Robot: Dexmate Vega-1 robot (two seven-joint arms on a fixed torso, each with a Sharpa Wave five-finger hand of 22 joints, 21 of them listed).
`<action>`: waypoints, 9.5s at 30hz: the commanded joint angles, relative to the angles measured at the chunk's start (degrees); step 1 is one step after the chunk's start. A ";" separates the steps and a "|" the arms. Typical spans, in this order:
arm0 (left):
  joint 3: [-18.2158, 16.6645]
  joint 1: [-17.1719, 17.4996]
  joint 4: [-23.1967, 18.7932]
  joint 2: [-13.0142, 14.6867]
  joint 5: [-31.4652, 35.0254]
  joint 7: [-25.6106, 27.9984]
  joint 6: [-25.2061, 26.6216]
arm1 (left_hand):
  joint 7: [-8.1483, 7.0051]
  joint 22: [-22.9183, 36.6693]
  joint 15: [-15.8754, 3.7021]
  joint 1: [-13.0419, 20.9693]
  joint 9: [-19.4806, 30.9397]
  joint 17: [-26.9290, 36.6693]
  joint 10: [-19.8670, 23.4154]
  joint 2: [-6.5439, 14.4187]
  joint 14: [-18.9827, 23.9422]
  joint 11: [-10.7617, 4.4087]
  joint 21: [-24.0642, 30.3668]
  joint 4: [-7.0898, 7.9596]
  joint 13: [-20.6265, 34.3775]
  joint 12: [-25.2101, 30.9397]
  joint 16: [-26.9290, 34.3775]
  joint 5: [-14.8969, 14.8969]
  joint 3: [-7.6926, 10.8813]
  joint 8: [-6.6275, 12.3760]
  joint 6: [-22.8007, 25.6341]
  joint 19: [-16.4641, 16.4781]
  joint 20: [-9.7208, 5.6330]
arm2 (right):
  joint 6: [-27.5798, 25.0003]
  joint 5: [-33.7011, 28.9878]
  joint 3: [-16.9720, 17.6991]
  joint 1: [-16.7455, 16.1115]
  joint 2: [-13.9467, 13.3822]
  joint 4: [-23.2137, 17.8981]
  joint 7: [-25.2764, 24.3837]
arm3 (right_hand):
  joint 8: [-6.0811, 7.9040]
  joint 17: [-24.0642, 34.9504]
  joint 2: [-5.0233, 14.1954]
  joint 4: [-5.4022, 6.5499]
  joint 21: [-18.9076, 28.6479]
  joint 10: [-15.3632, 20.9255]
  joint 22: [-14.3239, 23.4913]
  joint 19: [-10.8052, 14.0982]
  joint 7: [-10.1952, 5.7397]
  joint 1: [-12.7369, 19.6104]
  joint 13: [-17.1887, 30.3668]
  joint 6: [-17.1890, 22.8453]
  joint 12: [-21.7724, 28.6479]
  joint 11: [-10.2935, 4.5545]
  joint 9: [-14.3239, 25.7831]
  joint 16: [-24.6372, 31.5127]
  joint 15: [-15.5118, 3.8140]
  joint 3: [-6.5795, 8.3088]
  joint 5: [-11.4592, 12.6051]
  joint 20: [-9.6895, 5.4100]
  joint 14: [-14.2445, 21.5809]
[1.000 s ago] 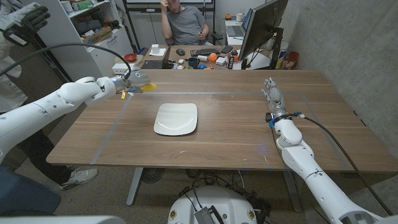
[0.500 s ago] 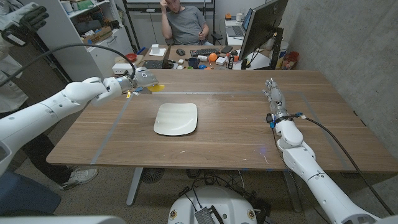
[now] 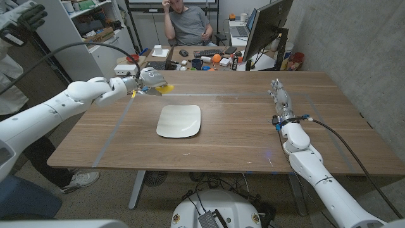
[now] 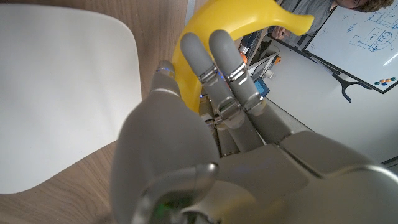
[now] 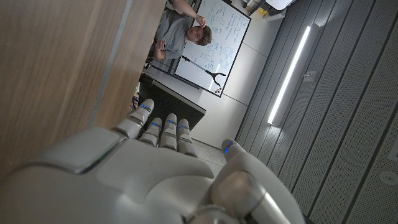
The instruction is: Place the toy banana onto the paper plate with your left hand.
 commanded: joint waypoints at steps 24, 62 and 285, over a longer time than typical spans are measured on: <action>-3.44 2.62 -3.06 -0.34 -7.19 -5.28 -11.25 | -0.30 -0.36 -0.11 0.24 0.74 0.32 10.04 4.07 -0.94 -9.18 0.13 3.06 0.57 0.04 0.03 0.17 1.22 -0.30 5.65 -0.67 -0.23 | 0.12 1.24 -0.57 1.04 0.45 1.78 1.38 | 0.45 0.10 2.31 -0.12 0.16 0.80 0.26 0.19 0.20 0.52 0.23 0.77 0.40 0.23 0.20 0.13 0.18 0.26 0.23 -1.69 0.50; -4.84 3.35 0.48 -4.36 -18.81 -18.39 -18.07 | -0.80 -0.78 -0.19 0.79 1.52 0.54 10.35 3.80 -1.63 -9.89 -0.27 3.95 0.77 -0.57 -0.41 0.17 1.01 -1.03 6.16 -1.56 -0.03 | 1.20 1.21 -0.09 -0.14 -0.34 0.82 1.27 | 0.39 0.10 2.29 -0.11 0.19 0.92 0.26 0.31 0.24 0.54 0.24 0.84 0.36 0.34 0.20 0.08 0.17 0.30 0.19 -1.76 0.63; -26.11 30.23 -25.31 10.13 -16.74 6.01 16.16 | -17.24 -0.76 18.91 -59.43 -1.41 -11.73 -56.15 5.09 -79.71 -3.49 -49.14 13.77 -4.43 -15.42 -18.12 -1.31 -20.22 -6.00 -51.32 -56.16 23.81 | 4.07 3.39 0.13 -4.65 -2.62 -4.18 2.19 | 0.47 0.06 1.43 -0.34 0.15 2.49 0.25 1.03 0.65 0.62 0.26 2.56 0.41 0.70 0.22 0.07 0.49 0.15 -0.12 -1.44 2.16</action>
